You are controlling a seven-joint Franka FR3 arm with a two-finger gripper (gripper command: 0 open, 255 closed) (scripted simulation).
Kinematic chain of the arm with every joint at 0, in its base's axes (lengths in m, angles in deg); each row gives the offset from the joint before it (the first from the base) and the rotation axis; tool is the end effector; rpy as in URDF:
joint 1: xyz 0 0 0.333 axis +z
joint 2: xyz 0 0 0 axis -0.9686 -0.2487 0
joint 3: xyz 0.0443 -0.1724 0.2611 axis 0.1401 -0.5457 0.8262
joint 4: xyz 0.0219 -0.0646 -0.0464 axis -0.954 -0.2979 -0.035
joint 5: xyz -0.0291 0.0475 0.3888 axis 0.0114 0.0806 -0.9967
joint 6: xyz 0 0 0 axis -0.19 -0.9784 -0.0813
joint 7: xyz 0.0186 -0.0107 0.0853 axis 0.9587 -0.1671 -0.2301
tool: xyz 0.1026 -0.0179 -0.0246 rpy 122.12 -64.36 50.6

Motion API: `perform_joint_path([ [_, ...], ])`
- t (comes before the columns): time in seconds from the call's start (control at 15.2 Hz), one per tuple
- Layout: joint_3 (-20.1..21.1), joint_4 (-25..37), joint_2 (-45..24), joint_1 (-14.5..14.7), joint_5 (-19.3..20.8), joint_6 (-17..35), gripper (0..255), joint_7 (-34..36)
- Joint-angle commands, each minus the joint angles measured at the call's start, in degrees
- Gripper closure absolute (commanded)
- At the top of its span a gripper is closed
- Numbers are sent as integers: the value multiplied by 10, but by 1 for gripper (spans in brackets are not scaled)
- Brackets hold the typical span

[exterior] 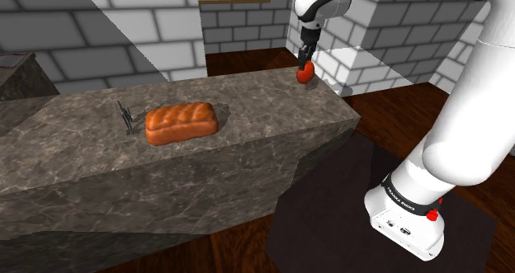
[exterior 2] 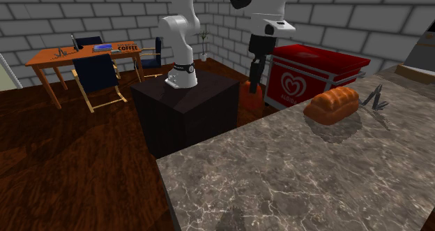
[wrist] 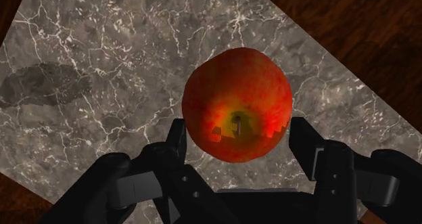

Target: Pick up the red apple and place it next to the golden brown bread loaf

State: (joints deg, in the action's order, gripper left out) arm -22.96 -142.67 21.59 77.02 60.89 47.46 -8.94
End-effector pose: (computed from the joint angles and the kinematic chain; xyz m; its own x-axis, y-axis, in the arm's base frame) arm 0.5697 -0.1769 0.3669 0.9511 0.3061 -0.0406 0.3079 -0.9502 0.0482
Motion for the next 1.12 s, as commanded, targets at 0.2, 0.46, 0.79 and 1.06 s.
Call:
perform_joint_path([
  [0.2,24,-11,11,43,9,-2,255,72],
  [0.46,44,-9,12,75,13,-6,255,126],
  [0.79,69,8,1,114,15,-16,255,190],
  [1.06,89,34,-16,143,14,-27,255,239],
])
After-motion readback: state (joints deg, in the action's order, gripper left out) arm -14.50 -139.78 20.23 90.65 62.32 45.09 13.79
